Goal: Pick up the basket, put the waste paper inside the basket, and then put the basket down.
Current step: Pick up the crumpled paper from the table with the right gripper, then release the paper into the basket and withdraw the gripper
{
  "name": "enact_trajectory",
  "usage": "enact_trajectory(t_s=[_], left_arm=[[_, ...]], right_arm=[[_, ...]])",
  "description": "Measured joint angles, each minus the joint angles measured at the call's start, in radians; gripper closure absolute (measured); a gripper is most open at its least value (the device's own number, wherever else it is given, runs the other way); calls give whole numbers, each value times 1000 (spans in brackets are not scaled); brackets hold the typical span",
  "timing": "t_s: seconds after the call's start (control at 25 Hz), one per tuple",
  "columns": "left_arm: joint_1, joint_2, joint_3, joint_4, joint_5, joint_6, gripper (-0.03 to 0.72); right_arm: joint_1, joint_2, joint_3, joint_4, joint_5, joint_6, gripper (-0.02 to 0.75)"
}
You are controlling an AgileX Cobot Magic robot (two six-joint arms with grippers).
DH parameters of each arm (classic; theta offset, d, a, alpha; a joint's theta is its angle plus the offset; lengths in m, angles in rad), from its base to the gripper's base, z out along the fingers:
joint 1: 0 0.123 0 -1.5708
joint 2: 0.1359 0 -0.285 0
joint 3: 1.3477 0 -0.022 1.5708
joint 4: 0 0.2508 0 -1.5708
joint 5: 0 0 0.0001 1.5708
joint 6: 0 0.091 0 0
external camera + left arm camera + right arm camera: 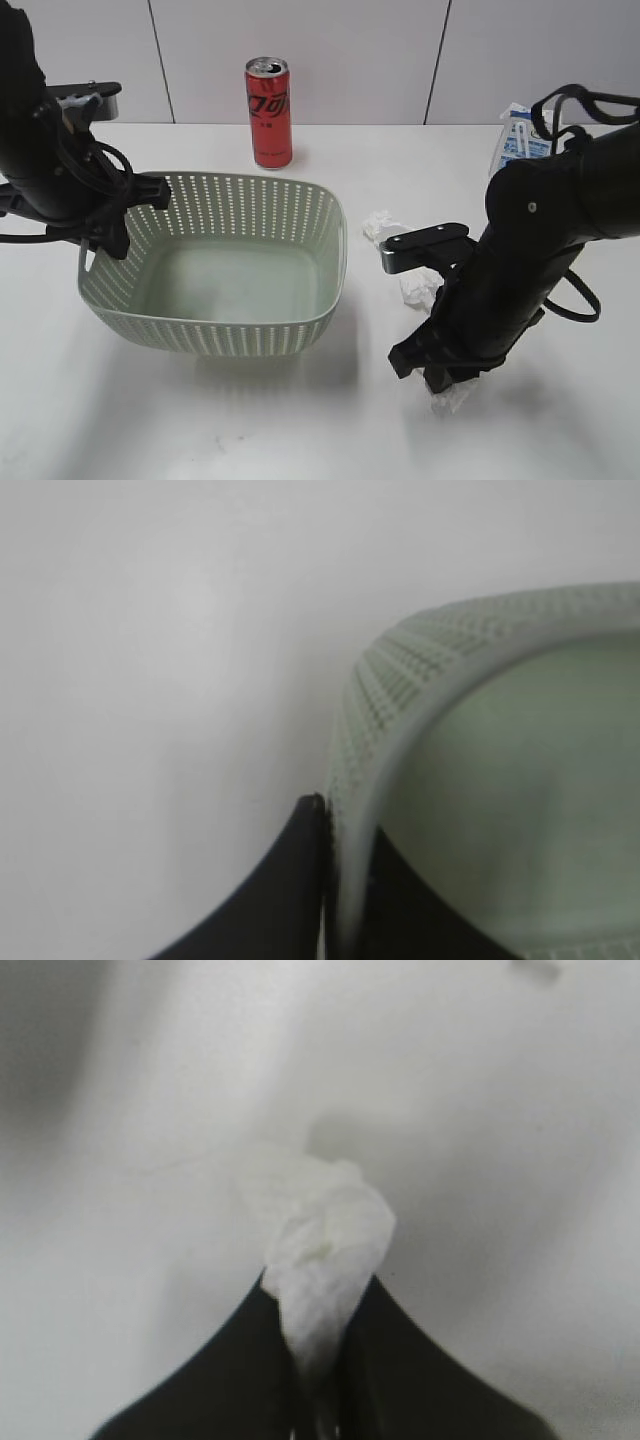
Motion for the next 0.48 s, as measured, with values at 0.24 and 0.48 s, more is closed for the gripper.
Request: enact_trajectory(t_s=[0.24,0.48], left_arm=[[0,0,0,0,0,0,688],[0,1,0,-3,0,0,688]], right_arm=[[1,-207,-22,92,67,-93,695],[62,-414,-221,101,15,-293,698]])
